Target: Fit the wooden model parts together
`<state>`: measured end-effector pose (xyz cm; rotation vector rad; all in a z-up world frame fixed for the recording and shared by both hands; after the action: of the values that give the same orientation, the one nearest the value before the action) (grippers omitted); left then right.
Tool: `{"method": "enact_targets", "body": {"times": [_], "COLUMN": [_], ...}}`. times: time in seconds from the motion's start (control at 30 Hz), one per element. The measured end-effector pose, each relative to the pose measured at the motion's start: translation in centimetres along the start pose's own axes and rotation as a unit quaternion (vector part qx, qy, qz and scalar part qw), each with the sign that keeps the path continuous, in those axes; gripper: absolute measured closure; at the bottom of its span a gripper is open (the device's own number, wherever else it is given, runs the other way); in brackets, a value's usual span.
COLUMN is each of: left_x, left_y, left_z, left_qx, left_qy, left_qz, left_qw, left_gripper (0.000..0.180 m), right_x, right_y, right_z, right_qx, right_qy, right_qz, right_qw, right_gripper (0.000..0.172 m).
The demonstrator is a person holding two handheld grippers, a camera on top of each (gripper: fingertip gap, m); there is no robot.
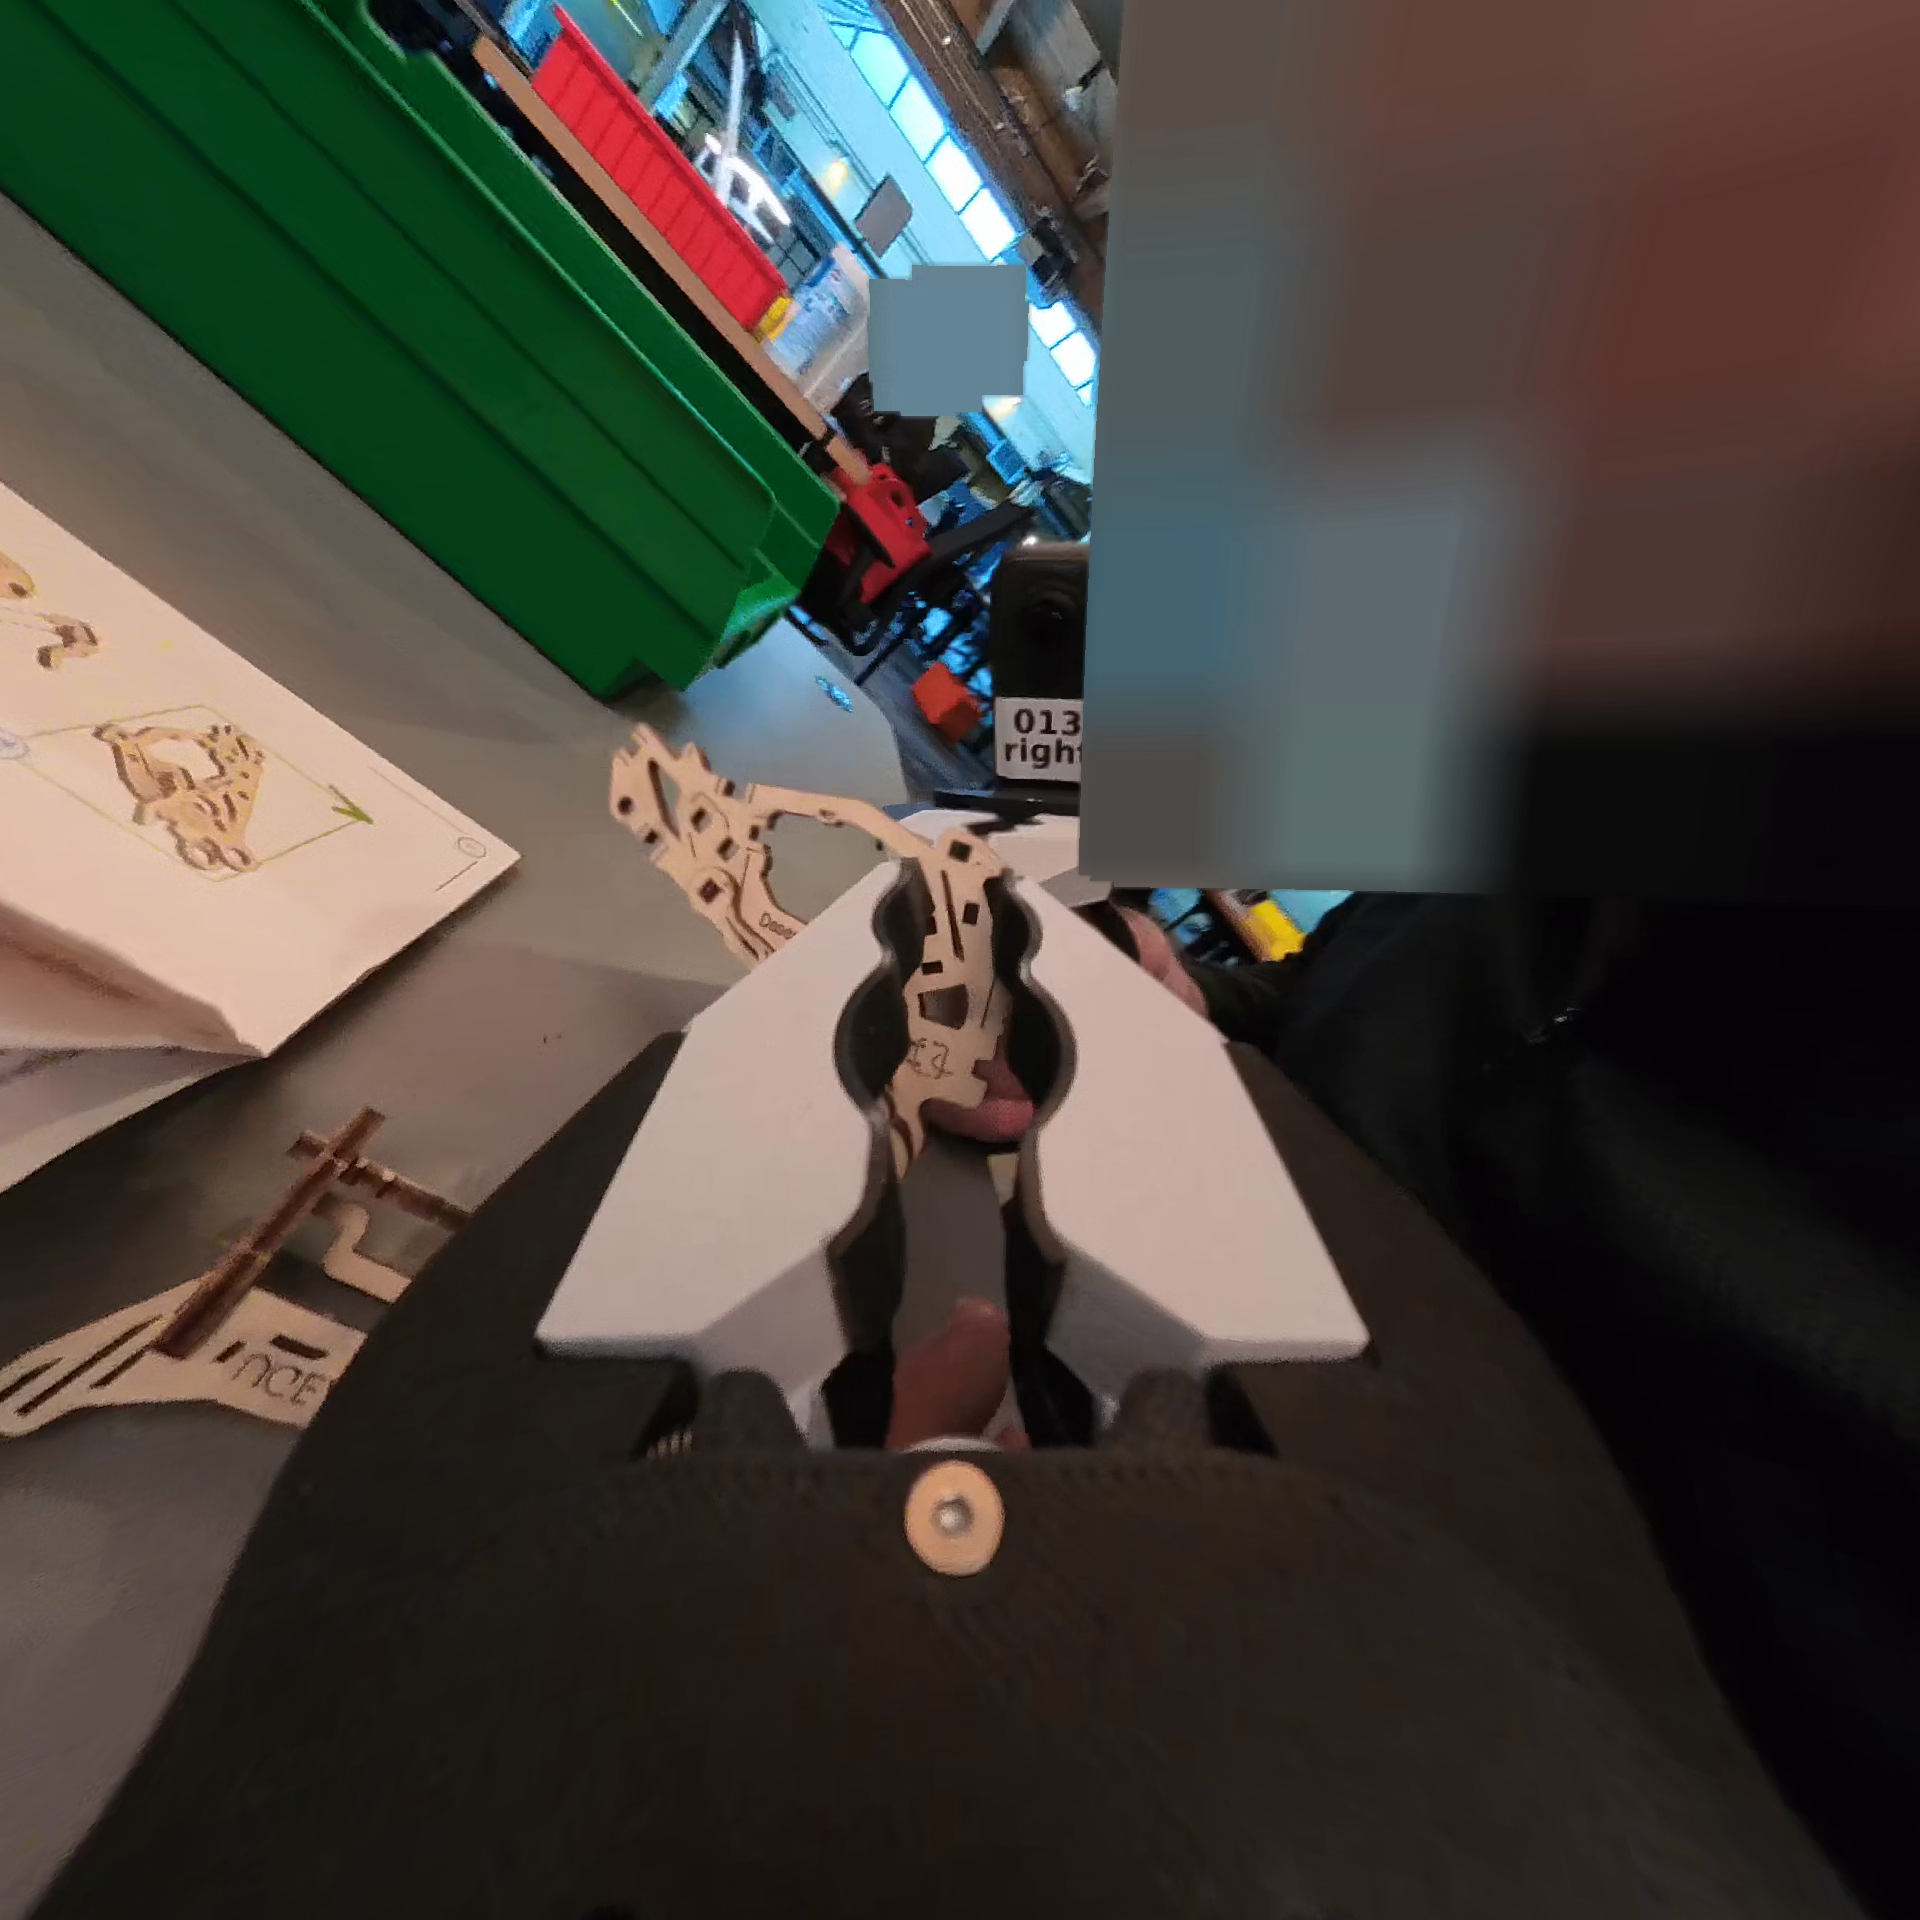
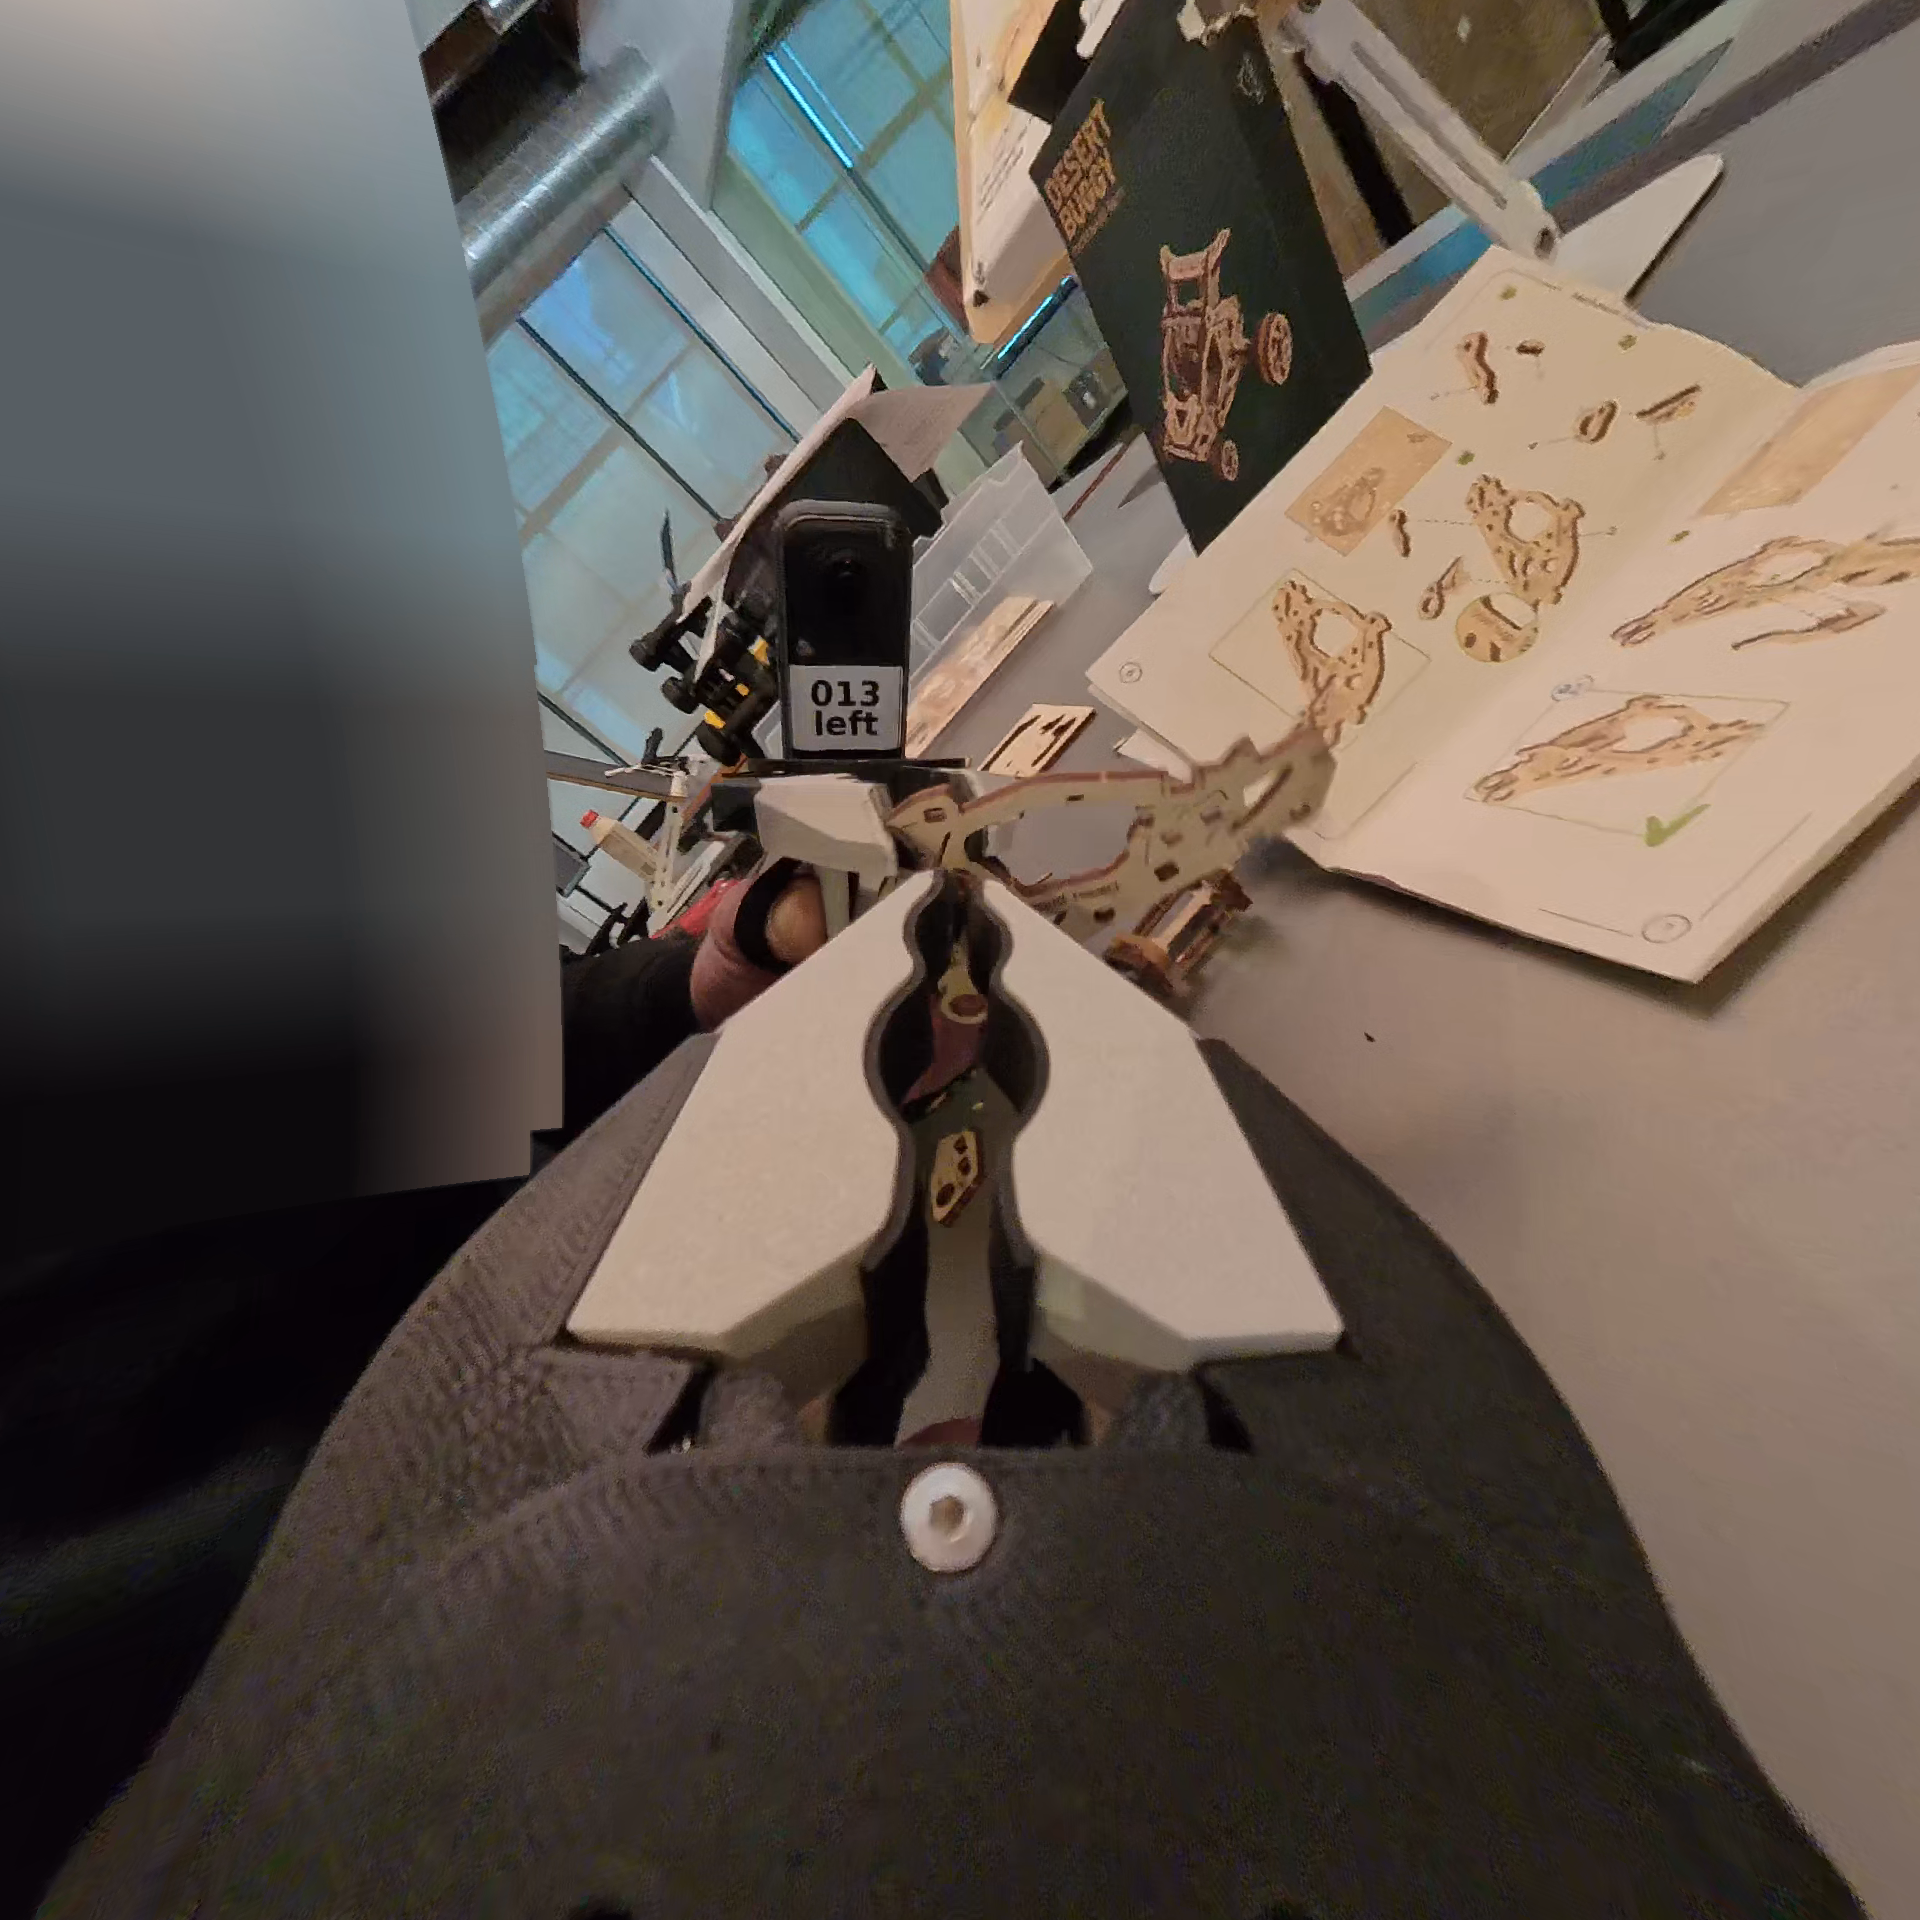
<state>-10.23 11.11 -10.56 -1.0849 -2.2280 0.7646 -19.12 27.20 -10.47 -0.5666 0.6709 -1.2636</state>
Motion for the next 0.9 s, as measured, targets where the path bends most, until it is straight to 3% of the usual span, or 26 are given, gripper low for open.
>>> {"method": "enact_targets", "body": {"times": [0.03,0.27,0.4,0.5,0.7,0.87,0.9], "left_x": [0.0,-0.4,0.5,0.8,2.0,3.4,3.6], "left_y": [-0.1,-0.9,-0.9,-1.0,-1.3,-1.7,-1.8], "left_z": [0.2,0.6,0.3,0.3,-0.3,-1.2,-1.3], "left_qx": [-0.005,-0.019,-0.037,-0.078,-0.096,-0.093,-0.094], "left_qy": [-0.002,0.009,0.054,0.103,0.162,0.201,0.204], "left_qz": [-0.001,-0.007,0.023,0.055,0.166,0.222,0.227], "left_qw": [1.0,1.0,0.998,0.99,0.968,0.95,0.948], "left_gripper": [0.168,0.169,0.169,0.169,0.169,0.168,0.167], "right_x": [0.0,-1.4,-2.0,-2.5,-2.9,-2.0,-2.1], "right_y": [0.0,-0.4,-1.4,-2.7,-3.9,-2.9,-3.0], "right_z": [0.0,-0.5,-0.3,0.4,1.5,2.5,2.6], "right_qx": [0.0,-0.014,-0.083,-0.187,-0.297,-0.344,-0.342], "right_qy": [0.001,0.007,0.011,0.015,-0.075,-0.113,-0.118], "right_qz": [-0.005,-0.005,0.022,0.044,0.119,0.2,0.198], "right_qw": [1.0,1.0,0.996,0.981,0.945,0.91,0.911], "right_gripper": [0.172,0.159,0.134,0.119,0.132,0.168,0.169]}}
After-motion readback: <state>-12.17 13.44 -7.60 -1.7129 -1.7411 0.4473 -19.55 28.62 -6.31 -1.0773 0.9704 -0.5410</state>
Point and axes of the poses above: each gripper's, where its closed fingertips meet, x out along the fingers, y out of its underside, z = x × y across the jaws, the point moved 10 cm from there along -x, back along the fingers, and after that the axes turned 11 degrees about y, right-handed, at the moved point
